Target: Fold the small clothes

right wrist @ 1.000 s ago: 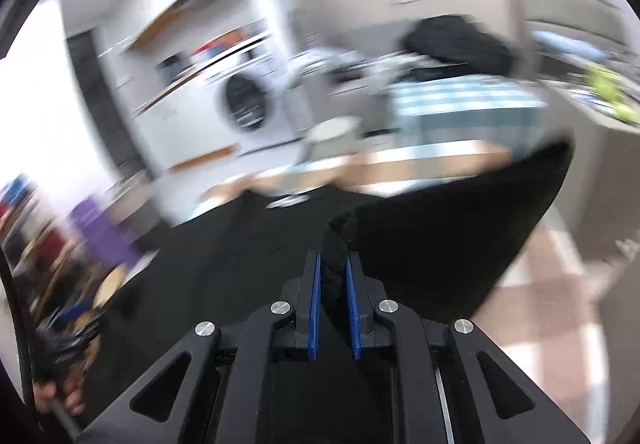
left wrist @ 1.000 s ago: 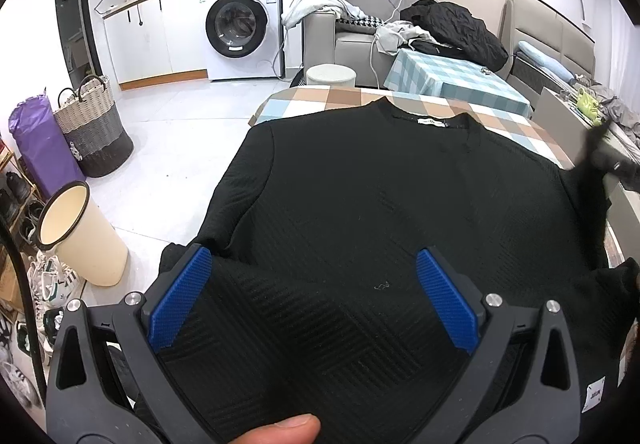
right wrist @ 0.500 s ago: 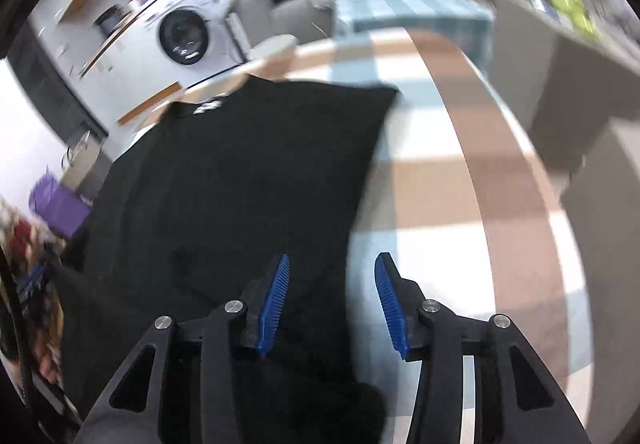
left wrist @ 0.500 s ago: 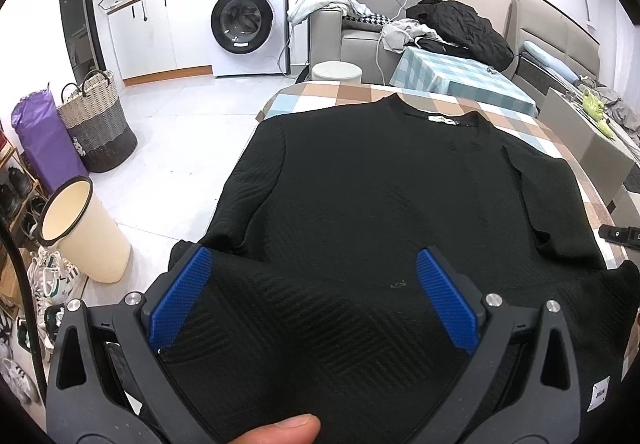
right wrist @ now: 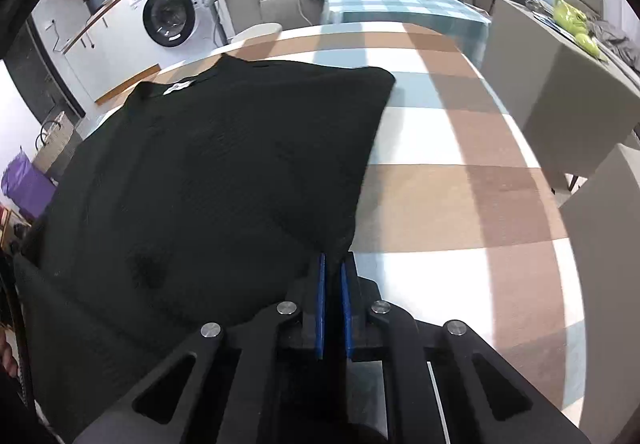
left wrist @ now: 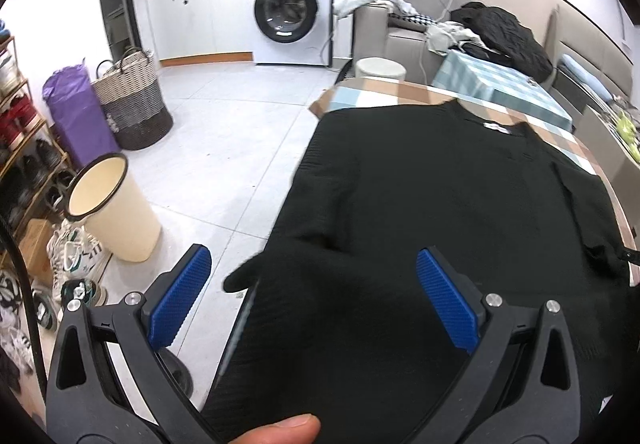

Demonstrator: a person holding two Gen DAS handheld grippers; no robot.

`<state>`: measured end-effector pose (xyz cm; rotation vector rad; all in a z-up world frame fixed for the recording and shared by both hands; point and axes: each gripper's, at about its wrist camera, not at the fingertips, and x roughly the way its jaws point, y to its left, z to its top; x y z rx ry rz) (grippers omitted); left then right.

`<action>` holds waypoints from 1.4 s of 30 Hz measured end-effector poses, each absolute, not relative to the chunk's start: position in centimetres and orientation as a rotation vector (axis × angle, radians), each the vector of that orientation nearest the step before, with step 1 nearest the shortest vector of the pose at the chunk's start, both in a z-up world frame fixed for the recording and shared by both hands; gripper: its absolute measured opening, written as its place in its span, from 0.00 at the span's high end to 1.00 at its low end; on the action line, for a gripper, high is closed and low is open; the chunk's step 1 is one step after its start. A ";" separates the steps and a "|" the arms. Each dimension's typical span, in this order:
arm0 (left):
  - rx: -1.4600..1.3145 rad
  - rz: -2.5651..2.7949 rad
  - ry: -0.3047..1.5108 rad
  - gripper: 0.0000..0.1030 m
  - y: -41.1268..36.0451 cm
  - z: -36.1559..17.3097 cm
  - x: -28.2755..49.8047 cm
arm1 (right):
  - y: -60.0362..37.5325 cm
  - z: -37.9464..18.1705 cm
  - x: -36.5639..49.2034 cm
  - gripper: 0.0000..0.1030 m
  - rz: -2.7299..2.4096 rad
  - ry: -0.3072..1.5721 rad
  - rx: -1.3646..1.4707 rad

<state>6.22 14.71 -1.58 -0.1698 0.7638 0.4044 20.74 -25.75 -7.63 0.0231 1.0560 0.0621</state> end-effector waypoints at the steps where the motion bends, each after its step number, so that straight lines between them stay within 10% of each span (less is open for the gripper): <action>1: -0.171 0.414 0.763 0.01 15.1 -1.5 6.2 | -26.2 -7.6 20.7 0.95 0.048 1.056 0.018; 11: -0.182 0.468 0.765 0.01 18.1 -1.2 5.3 | -30.6 -5.6 22.2 0.91 -0.092 1.003 -0.011; 18: -0.309 0.480 0.807 0.04 21.4 -3.4 6.4 | -27.5 -3.2 19.2 0.56 0.001 0.922 0.026; 20: -0.347 0.471 0.839 0.25 22.6 -4.8 7.4 | -26.4 -2.8 18.2 0.54 0.043 0.906 0.038; 42: -0.534 0.350 0.839 0.93 25.7 -9.0 13.3 | -23.2 -3.2 15.0 0.51 0.135 0.909 0.110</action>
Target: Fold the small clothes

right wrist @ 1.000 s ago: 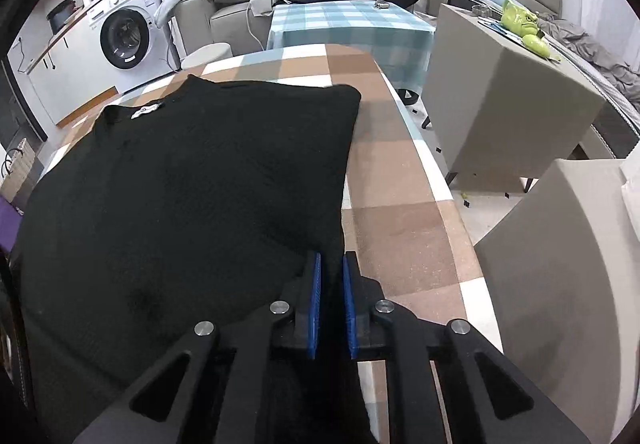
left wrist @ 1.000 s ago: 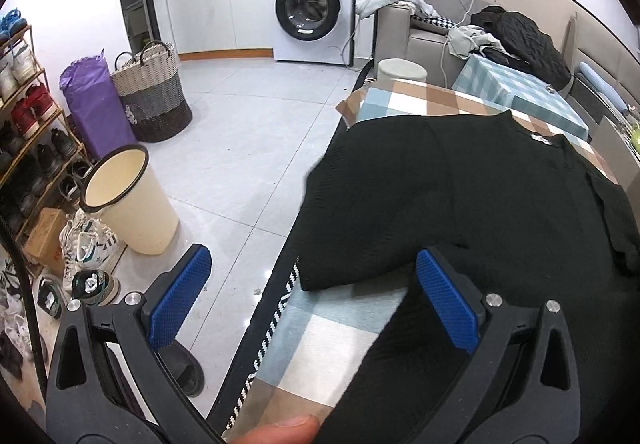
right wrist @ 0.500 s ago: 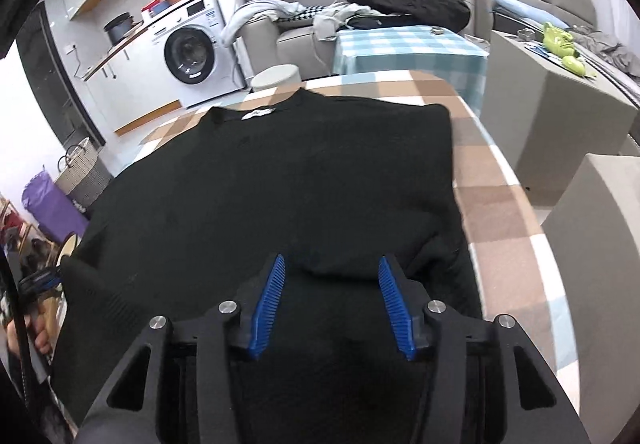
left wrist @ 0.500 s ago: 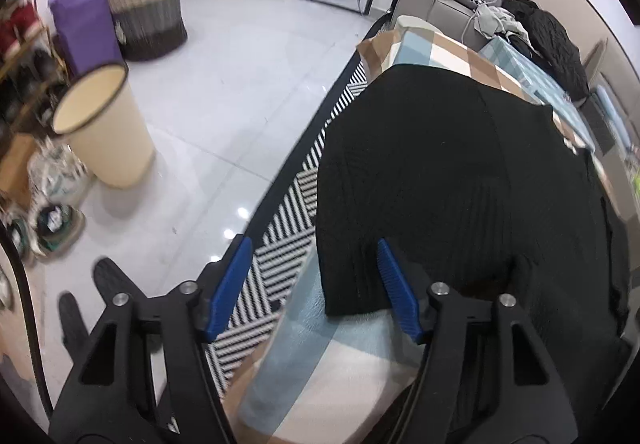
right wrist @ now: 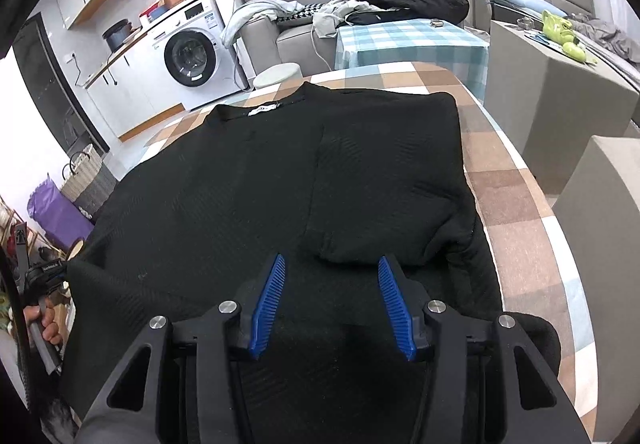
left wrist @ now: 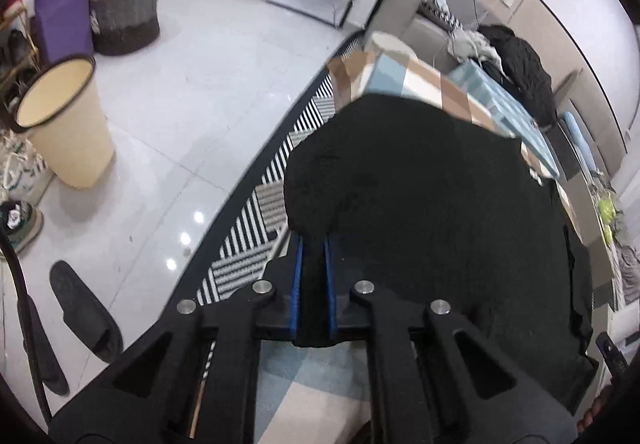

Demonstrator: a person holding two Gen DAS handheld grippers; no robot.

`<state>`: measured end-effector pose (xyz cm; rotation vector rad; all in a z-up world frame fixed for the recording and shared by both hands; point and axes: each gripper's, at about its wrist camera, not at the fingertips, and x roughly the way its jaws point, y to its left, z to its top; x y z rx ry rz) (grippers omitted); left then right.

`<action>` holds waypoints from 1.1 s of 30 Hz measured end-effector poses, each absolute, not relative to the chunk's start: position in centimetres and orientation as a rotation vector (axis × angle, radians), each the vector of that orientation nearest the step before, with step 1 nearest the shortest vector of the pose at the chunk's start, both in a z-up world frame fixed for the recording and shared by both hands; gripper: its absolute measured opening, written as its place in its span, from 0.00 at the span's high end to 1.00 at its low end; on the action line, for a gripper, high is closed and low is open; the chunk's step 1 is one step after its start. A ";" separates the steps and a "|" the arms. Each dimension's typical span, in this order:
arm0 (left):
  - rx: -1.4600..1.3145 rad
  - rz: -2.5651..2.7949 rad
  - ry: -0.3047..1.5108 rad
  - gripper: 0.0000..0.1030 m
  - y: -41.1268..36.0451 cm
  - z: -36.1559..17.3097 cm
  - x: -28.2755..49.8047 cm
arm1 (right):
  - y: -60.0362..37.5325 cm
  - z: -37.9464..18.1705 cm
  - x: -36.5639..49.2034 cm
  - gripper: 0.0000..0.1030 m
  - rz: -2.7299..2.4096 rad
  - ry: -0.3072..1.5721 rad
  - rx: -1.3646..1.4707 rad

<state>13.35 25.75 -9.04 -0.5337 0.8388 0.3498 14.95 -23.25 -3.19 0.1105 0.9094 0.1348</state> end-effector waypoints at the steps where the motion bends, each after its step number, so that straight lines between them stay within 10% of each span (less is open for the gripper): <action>1: -0.506 0.359 0.823 0.94 25.3 -8.3 13.5 | -23.3 -3.2 14.8 0.51 0.132 0.909 0.113; 15: -0.183 -0.008 0.702 0.93 8.7 3.0 23.9 | -25.3 -3.3 12.7 0.51 0.134 0.892 0.210; 21: -0.197 -0.200 0.746 0.37 1.2 1.4 24.6 | -26.6 -3.3 12.3 0.51 0.098 0.905 0.228; 33: -0.312 -0.024 0.826 0.34 7.8 -2.9 23.6 | -27.3 -3.6 12.4 0.50 0.099 0.918 0.238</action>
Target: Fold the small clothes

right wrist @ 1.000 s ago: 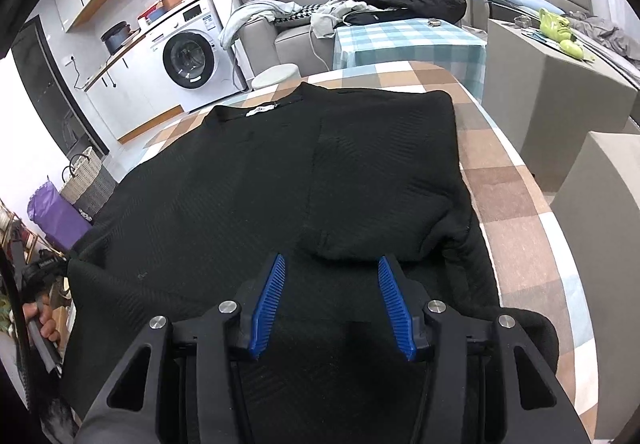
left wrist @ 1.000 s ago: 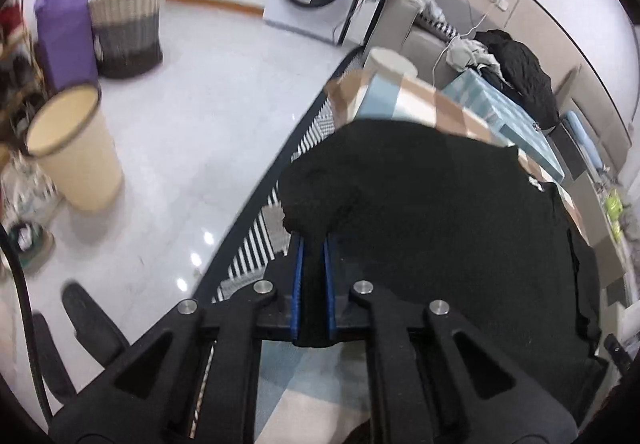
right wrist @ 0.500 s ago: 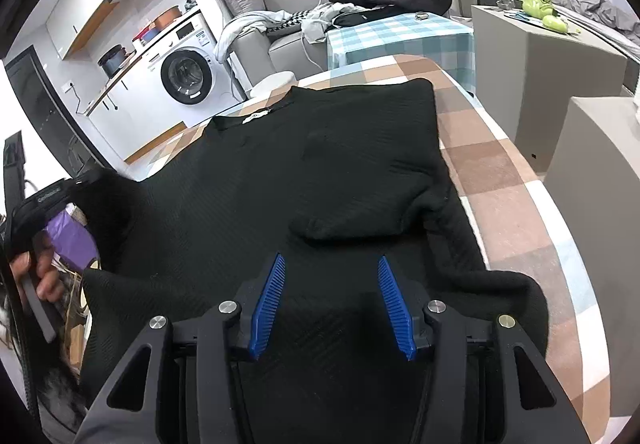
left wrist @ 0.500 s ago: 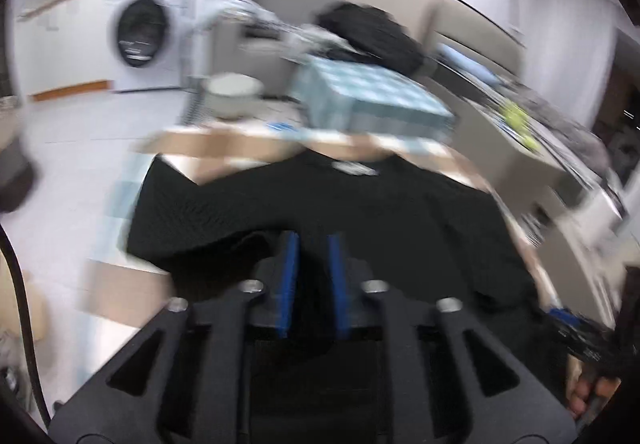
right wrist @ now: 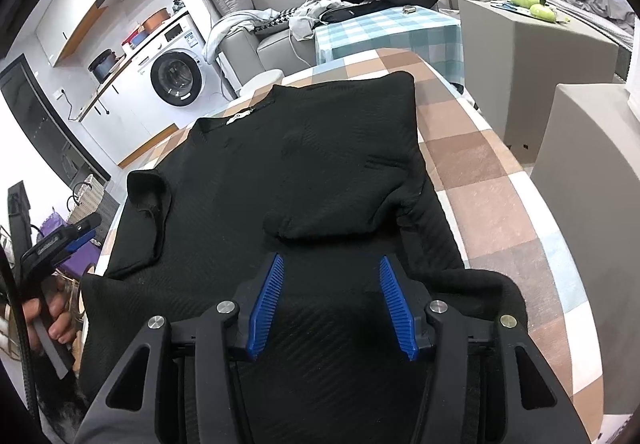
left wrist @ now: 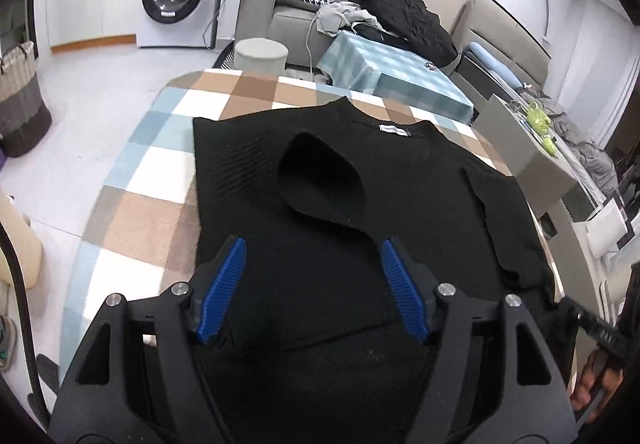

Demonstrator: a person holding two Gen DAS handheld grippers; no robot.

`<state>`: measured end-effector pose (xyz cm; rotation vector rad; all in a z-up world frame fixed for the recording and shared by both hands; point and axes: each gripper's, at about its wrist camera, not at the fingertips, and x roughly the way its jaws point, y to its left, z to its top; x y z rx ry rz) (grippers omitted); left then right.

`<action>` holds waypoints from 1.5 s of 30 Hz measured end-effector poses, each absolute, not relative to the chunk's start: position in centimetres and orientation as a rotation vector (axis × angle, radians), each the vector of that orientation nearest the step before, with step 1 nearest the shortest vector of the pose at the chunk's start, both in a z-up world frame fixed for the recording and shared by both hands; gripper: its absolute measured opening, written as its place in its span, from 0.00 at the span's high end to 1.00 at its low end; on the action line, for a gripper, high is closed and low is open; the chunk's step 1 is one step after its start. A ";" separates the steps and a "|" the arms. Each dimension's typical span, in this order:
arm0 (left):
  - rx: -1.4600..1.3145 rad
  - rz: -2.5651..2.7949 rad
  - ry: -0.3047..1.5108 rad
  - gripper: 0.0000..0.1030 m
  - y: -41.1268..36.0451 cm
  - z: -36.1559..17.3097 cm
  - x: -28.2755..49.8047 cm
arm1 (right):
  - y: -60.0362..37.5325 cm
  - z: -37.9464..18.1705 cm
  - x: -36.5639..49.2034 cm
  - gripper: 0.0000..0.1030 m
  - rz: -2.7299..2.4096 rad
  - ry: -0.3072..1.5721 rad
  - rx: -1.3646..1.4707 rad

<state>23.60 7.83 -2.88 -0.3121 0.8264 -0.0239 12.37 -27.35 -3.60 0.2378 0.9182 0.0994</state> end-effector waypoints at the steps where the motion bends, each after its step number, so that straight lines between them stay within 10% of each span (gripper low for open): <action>1: -0.316 -0.021 0.837 0.34 8.1 -3.5 23.9 | -27.3 -3.6 12.3 0.50 0.101 0.922 0.236; 45: -0.251 -0.150 0.840 0.21 1.4 -4.7 31.0 | -31.5 -3.6 9.2 0.42 -0.016 0.925 0.305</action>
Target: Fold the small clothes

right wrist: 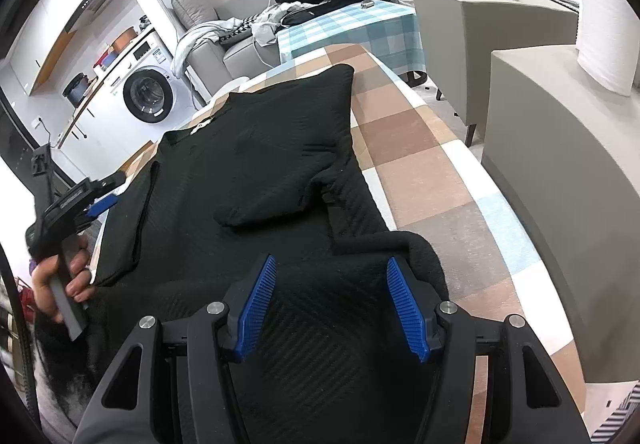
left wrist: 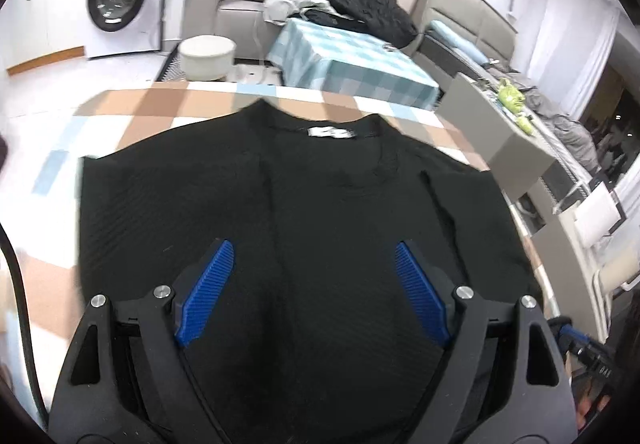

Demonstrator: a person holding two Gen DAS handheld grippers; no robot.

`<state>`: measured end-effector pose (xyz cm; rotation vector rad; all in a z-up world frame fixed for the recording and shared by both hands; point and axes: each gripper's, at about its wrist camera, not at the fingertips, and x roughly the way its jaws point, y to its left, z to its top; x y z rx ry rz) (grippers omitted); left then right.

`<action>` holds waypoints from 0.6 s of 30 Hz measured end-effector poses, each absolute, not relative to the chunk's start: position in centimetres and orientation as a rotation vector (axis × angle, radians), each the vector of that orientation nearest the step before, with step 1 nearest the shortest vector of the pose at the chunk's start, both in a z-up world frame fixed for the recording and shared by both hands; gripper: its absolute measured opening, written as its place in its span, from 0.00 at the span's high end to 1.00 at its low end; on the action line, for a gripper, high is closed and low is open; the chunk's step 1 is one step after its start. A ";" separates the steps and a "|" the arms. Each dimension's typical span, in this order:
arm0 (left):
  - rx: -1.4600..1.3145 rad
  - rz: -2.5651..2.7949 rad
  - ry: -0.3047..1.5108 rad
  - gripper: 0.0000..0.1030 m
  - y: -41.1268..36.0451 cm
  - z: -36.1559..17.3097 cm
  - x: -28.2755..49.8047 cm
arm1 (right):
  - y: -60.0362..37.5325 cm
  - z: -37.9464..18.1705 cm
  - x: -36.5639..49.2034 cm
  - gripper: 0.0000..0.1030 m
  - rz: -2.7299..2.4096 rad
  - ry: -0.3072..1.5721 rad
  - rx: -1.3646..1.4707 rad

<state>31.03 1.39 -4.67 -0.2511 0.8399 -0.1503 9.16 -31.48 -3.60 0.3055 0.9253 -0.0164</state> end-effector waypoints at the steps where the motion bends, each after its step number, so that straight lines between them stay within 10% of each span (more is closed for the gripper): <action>1: -0.244 -0.130 0.835 0.21 2.0 -4.5 30.0 | -31.5 -3.6 9.1 0.43 -0.014 0.927 0.301; 18: -0.274 0.274 0.834 0.21 15.7 -5.9 9.5 | -34.7 -4.9 4.0 0.34 -0.027 0.988 0.232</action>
